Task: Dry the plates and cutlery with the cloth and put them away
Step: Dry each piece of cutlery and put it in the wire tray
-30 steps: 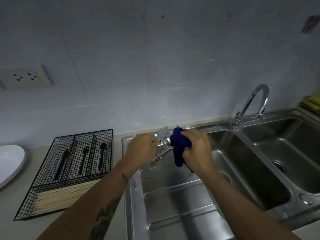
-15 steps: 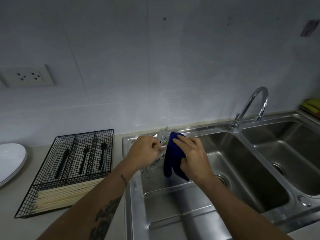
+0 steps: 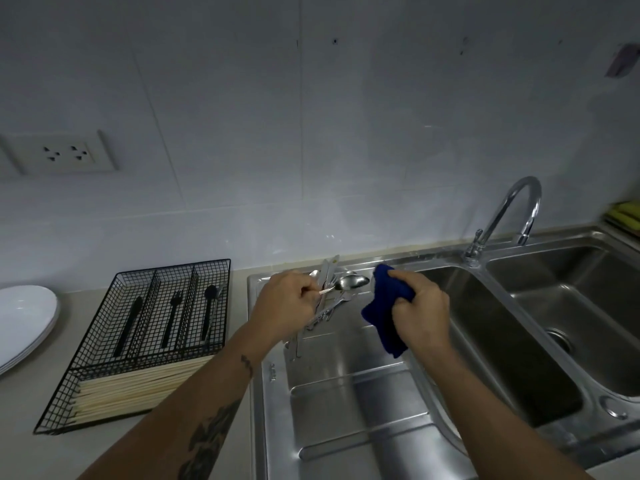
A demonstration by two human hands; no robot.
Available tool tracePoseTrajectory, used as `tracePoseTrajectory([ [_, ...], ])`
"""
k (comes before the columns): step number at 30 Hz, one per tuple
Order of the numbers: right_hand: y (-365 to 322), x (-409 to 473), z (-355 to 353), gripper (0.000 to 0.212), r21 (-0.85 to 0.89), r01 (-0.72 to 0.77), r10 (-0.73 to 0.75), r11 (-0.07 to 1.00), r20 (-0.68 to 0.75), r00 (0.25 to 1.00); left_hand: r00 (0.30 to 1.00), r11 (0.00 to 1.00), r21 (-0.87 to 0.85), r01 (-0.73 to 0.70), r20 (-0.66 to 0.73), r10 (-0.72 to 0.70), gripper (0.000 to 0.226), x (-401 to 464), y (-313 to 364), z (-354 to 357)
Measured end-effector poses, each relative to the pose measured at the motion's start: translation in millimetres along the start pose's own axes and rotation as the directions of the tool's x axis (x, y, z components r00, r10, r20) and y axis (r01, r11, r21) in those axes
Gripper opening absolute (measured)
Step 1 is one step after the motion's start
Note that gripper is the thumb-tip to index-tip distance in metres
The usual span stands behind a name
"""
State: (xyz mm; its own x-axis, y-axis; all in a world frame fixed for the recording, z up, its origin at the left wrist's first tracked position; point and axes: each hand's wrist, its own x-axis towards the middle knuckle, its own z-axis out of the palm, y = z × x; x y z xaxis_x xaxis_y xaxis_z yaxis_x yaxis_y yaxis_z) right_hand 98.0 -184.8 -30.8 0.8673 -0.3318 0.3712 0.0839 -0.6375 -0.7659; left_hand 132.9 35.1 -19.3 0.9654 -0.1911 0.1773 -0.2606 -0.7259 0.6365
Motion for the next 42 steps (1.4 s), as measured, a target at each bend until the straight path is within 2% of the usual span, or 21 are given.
tracePoseTrajectory([
  [3,-19,-7,13,0.059,-0.128,0.303,-0.294,0.944,0.081,0.952,0.999,1.0,-0.017,0.007,0.053,-0.006,0.016,3,10,2],
  [5,-16,-12,25,0.054,-0.238,0.506,-0.466,0.829,0.206,0.861,0.998,0.995,-0.089,0.037,0.058,-0.032,0.016,4,15,1],
  [6,-10,-13,29,0.053,-0.284,0.559,-0.5,0.779,0.255,0.827,0.997,0.992,-0.119,0.053,0.053,-0.047,0.016,5,15,-1],
  [11,4,-18,38,0.052,-0.366,0.542,-0.468,0.757,0.276,0.84,0.994,0.991,-0.117,0.068,0.089,-0.058,0.018,-2,7,-4],
  [15,4,-17,41,0.047,-0.388,0.652,-0.567,0.651,0.323,0.758,0.993,0.99,-0.129,0.062,0.112,-0.047,0.02,-5,-2,-1],
  [19,10,-4,32,0.051,-0.43,0.577,-0.482,0.695,0.317,0.817,0.992,0.992,-0.112,0.054,0.116,-0.041,0.02,-8,-7,2],
  [24,-1,-10,41,0.053,-0.386,0.662,-0.532,0.642,0.398,0.747,0.995,0.98,-0.186,0.071,0.084,-0.056,0.031,-5,-15,-3],
  [29,5,-4,50,0.05,-0.304,0.468,-0.386,0.83,0.294,0.875,0.993,0.988,-0.12,0.098,0.078,-0.089,0.019,-8,-27,-6],
  [31,-3,-2,52,0.048,-0.174,0.278,-0.239,0.945,0.216,0.947,0.985,0.972,-0.162,0.172,0.022,-0.171,0.022,-11,-42,-8],
  [33,-11,2,51,0.048,-0.03,-0.007,0.013,1.0,0.204,0.979,0.936,0.897,-0.309,0.317,-0.049,-0.348,0.023,-14,-64,-16],
  [35,-15,4,54,0.05,0.145,-0.214,0.171,0.966,0.261,0.95,0.846,0.758,-0.485,0.436,-0.067,-0.53,0.022,-16,-87,-27],
  [37,-19,2,60,0.052,0.25,-0.318,0.228,0.915,0.331,0.916,0.757,0.632,-0.589,0.504,-0.052,-0.652,0.021,-18,-110,-37],
  [38,-20,1,64,0.053,0.269,-0.342,0.236,0.9,0.358,0.903,0.723,0.599,-0.603,0.527,-0.052,-0.689,0.02,-18,-120,-42],
  [40,-23,-2,73,0.053,0.284,-0.404,0.275,0.87,0.4,0.874,0.69,0.584,-0.585,0.563,-0.055,-0.721,0.018,-16,-141,-46],
  [42,-21,-3,83,0.051,0.275,-0.497,0.345,0.823,0.452,0.822,0.681,0.614,-0.504,0.608,-0.067,-0.729,0.017,-12,-159,-46],
])
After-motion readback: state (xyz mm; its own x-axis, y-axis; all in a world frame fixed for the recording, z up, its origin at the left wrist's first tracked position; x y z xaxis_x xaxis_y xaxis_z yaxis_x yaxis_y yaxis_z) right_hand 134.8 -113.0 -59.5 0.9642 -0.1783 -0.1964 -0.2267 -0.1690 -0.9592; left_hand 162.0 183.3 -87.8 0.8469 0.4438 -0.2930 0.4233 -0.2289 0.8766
